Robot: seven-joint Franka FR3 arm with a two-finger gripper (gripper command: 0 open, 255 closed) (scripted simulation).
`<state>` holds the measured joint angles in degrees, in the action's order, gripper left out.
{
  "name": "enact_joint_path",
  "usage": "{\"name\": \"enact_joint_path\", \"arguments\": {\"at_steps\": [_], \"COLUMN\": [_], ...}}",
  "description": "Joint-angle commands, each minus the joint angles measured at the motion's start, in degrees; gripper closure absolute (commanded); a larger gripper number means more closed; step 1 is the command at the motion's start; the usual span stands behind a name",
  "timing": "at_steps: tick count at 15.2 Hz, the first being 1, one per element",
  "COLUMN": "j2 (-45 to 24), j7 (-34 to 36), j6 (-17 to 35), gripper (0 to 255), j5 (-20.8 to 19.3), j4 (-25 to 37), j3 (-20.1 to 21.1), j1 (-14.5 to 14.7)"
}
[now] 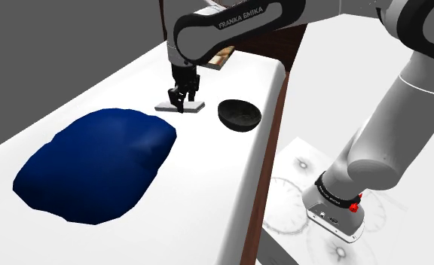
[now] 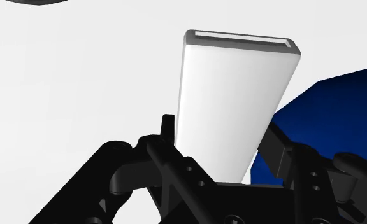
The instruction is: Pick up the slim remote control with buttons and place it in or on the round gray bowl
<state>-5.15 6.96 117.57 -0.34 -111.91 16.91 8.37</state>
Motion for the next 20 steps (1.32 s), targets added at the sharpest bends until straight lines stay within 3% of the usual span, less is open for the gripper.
{"name": "enact_joint_path", "arguments": {"at_steps": [1, 8, 20], "j2": [0.69, 1.93, 25.73], "j7": [-0.14, -0.34, -13.97], "j6": [-1.42, -6.45, -5.33], "gripper": [255, 255, 255], "j5": [0.23, 0.62, 5.48], "j4": [0.77, 4.61, -20.23], "j3": [0.00, -0.01, -7.08], "j1": [-0.06, -0.13, -4.29]}}
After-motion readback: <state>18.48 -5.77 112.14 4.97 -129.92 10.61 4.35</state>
